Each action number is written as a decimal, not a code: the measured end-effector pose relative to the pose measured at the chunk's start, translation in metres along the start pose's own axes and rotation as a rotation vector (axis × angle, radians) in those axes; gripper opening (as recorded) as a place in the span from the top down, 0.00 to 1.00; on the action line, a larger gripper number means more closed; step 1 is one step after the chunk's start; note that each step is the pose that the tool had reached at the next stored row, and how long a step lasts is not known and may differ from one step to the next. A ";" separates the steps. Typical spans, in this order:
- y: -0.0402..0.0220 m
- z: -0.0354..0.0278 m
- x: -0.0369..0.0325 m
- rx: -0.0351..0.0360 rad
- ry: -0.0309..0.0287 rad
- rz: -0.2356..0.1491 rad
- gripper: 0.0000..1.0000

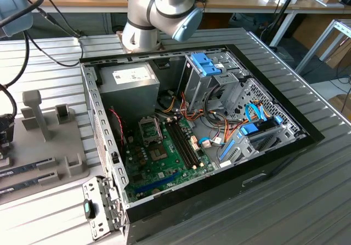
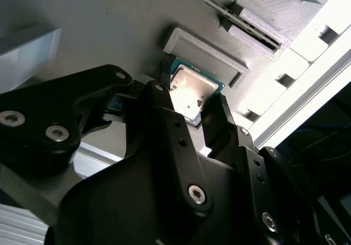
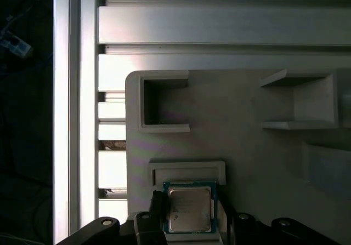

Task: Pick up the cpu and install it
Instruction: 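Pick up the cpu and move it towards the insertion slot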

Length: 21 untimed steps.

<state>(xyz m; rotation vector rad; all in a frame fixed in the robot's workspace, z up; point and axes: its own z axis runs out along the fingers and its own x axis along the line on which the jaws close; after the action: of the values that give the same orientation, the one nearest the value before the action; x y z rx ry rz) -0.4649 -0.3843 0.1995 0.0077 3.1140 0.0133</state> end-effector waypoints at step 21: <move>0.0001 -0.0101 -0.0003 -0.0040 0.0002 0.000 0.53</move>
<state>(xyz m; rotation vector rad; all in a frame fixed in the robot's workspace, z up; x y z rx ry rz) -0.4649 -0.3843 0.2096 0.0078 3.1141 0.0196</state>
